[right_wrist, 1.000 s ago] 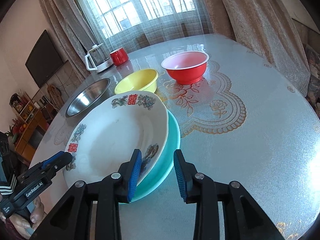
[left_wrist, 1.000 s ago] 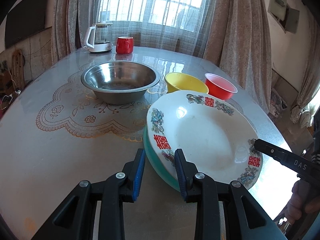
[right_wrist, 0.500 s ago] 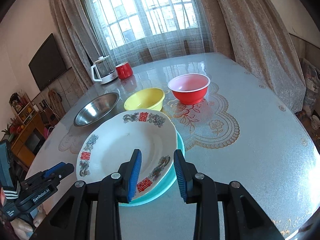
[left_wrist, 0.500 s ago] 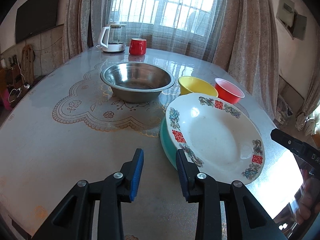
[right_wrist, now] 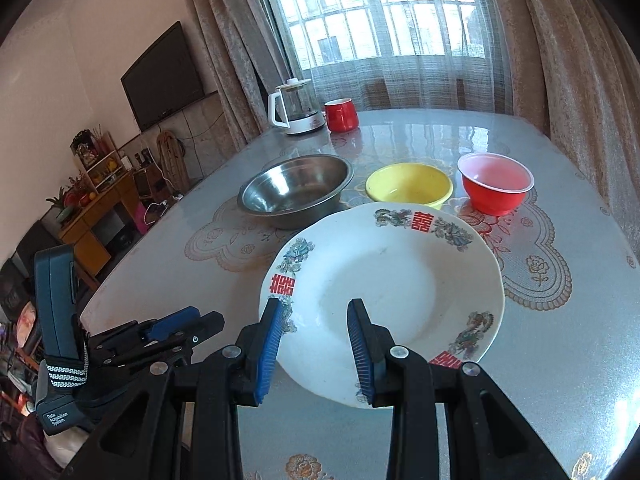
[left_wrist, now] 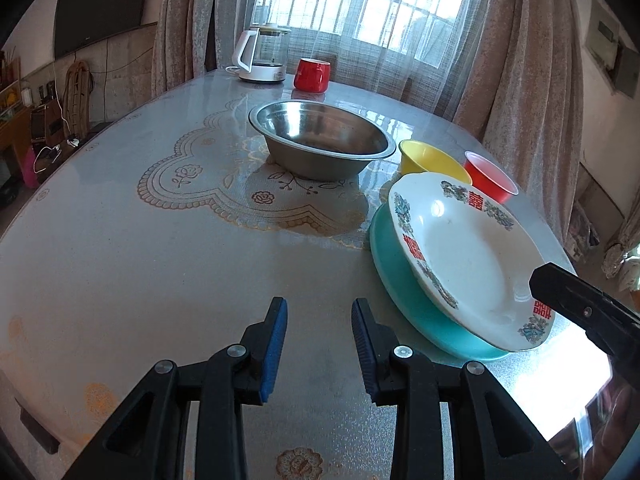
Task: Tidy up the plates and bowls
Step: 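Move the right tool toward the steel basin rim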
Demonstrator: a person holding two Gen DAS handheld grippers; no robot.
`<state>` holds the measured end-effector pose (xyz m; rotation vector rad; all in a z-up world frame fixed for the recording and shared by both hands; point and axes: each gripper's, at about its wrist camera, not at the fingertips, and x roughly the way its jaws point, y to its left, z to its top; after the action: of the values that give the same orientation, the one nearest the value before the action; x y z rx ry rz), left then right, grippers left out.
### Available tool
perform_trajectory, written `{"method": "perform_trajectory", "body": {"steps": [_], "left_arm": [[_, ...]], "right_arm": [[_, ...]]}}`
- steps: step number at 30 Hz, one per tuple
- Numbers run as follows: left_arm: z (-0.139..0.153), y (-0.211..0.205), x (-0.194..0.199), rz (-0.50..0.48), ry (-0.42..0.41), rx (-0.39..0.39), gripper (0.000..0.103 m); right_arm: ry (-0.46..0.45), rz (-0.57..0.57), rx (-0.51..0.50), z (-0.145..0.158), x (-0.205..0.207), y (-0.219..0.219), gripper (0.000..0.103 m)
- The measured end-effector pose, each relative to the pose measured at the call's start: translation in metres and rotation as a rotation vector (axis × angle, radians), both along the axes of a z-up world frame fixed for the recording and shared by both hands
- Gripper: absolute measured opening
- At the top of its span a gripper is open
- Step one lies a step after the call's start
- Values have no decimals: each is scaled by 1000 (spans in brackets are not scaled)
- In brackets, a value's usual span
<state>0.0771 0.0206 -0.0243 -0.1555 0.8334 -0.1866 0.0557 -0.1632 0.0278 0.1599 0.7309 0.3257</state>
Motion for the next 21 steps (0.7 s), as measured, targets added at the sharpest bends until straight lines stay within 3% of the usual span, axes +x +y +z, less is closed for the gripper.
{"method": "perform_trajectory", "body": {"steps": [10,21], "left_arm": [[-4,-2,11,-10,-23,26,34],[-9,14,28,17,-3,21,42]], "right_arm": [[18,68,-41,-9,9,19,34],[62,76,14,-16,32,17,34]]}}
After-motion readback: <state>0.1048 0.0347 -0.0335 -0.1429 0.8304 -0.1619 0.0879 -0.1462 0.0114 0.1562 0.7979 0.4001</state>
